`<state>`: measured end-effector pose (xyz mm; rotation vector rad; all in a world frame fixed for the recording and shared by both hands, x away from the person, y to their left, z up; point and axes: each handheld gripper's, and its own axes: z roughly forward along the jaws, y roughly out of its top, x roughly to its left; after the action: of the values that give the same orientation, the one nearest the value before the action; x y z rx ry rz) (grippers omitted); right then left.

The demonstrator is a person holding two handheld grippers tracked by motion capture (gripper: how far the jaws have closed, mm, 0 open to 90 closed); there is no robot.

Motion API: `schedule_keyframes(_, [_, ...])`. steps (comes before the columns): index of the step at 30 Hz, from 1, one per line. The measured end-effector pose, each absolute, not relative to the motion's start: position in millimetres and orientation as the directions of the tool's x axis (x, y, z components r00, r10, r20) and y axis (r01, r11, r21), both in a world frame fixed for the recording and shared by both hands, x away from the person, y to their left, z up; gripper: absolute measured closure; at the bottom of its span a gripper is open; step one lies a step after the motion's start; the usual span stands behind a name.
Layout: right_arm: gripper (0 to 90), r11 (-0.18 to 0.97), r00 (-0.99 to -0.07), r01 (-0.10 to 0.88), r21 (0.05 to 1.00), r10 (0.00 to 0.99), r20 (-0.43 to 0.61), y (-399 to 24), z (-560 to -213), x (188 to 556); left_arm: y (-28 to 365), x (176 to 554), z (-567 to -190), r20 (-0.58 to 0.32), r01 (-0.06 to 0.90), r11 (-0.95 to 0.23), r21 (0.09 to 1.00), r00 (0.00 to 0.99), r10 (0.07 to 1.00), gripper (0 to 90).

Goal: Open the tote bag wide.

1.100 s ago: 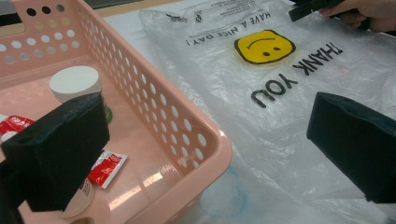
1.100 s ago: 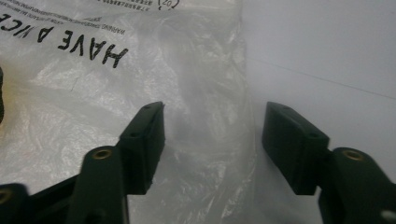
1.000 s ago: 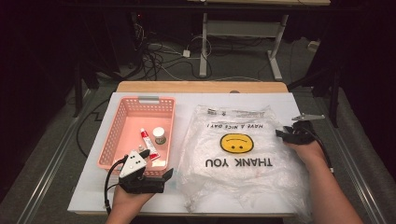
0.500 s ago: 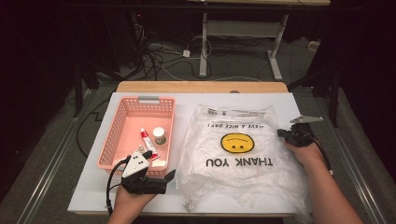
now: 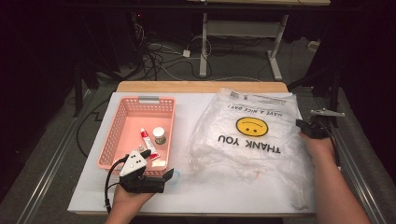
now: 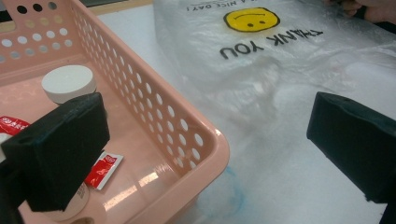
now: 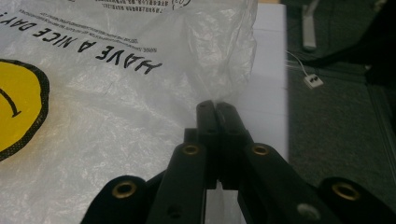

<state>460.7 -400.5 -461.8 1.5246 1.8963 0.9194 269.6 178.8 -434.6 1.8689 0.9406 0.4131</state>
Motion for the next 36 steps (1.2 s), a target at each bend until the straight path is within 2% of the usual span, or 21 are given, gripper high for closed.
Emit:
schedule_keyframes(2, [89.3, 0.12, -0.202, 0.616, 0.779, 0.979, 0.009, -412.7, -462.7, 453.9, 178.7, 269.5, -434.3, -0.112, 0.426, -0.237, 0.873, 0.647, 0.754, 0.0])
schedule_keyframes(4, [82.9, 0.105, -0.191, 0.609, 0.786, 0.981, 0.017, -416.7, -461.8, 446.1, 178.4, 269.4, -434.1, -0.112, 0.424, -0.236, 0.874, 0.649, 0.752, 0.0])
schedule_keyframes(5, [77.0, 0.107, -0.195, 0.609, 0.786, 0.981, 0.018, -418.4, -460.9, 441.9, 178.1, 269.4, -434.1, -0.113, 0.424, -0.236, 0.874, 0.65, 0.751, 0.0])
schedule_keyframes(6, [77.0, 0.107, -0.195, 0.609, 0.786, 0.981, 0.018, -418.4, -460.9, 441.9, 177.7, 269.4, -434.0, -0.113, 0.423, -0.235, 0.875, 0.651, 0.75, 0.0])
schedule_keyframes(8, [64.4, 0.114, -0.213, 0.6, 0.792, 0.977, 0.02, -421.2, -458.0, 432.1, 176.7, 269.1, -433.8, -0.112, 0.423, -0.238, 0.874, 0.654, 0.748, 0.0])
schedule_keyframes(9, [60.2, 0.116, -0.228, 0.574, 0.811, 0.973, 0.022, -423.9, -453.9, 417.9, 175.4, 268.2, -433.4, -0.11, 0.419, -0.242, 0.875, 0.66, 0.744, 0.0])
schedule_keyframes(10, [60.2, 0.116, -0.228, 0.574, 0.811, 0.973, 0.022, -423.9, -453.9, 417.9, 175.4, 268.2, -433.4, -0.11, 0.419, -0.242, 0.875, 0.66, 0.744, 0.0])
schedule_keyframes(11, [54.6, 0.127, -0.242, 0.558, 0.82, 0.97, 0.015, -424.5, -449.6, 402.5, 174.6, 267.8, -433.3, -0.108, 0.418, -0.244, 0.875, 0.661, 0.742, 0.0])
schedule_keyframes(12, [54.6, 0.127, -0.242, 0.558, 0.82, 0.97, 0.015, -424.5, -449.6, 402.5, 174.2, 267.4, -433.1, -0.108, 0.417, -0.245, 0.875, 0.662, 0.742, 0.0])
schedule_keyframes(15, [48.0, 0.154, -0.275, 0.537, 0.829, 0.961, 0.0, -419.4, -444.0, 364.3, 173.4, 267.2, -433.0, -0.11, 0.416, -0.245, 0.876, 0.665, 0.739, 0.0])
schedule_keyframes(16, [48.0, 0.154, -0.275, 0.537, 0.829, 0.961, 0.0, -419.4, -444.0, 364.3, 173.2, 267.3, -433.0, -0.109, 0.417, -0.246, 0.875, 0.665, 0.739, 0.0])
schedule_keyframes(19, [42.8, 0.155, -0.298, 0.546, 0.823, 0.954, 0.019, -407.4, -451.2, 321.4, 173.1, 267.7, -433.0, -0.111, 0.417, -0.246, 0.875, 0.667, 0.737, 0.0])
schedule_keyframes(20, [42.8, 0.155, -0.298, 0.546, 0.823, 0.954, 0.019, -407.4, -451.2, 321.4, 173.2, 267.8, -432.9, -0.111, 0.418, -0.247, 0.874, 0.667, 0.736, 0.0])
schedule_keyframes(21, [41.6, 0.14, -0.293, 0.553, 0.822, 0.956, 0.034, -403.9, -456.3, 302.7, 173.5, 267.8, -432.7, -0.111, 0.417, -0.246, 0.875, 0.668, 0.736, 0.0])
schedule_keyframes(24, [41.0, 0.127, -0.277, 0.569, 0.812, 0.96, 0.045, -405.3, -459.9, 280.8, 173.7, 268.3, -431.8, -0.109, 0.414, -0.246, 0.876, 0.668, 0.736, 0.0])
schedule_keyframes(29, [42.6, 0.113, -0.259, 0.604, 0.789, 0.964, 0.06, -411.4, -470.1, 261.4, 174.4, 269.3, -430.9, -0.111, 0.413, -0.246, 0.877, 0.672, 0.733, 0.0])
schedule_keyframes(36, [55.2, 0.082, -0.269, 0.626, 0.776, 0.956, 0.116, -417.8, -477.4, 249.8, 173.0, 270.5, -429.4, -0.111, 0.407, -0.246, 0.88, 0.678, 0.726, 0.0])
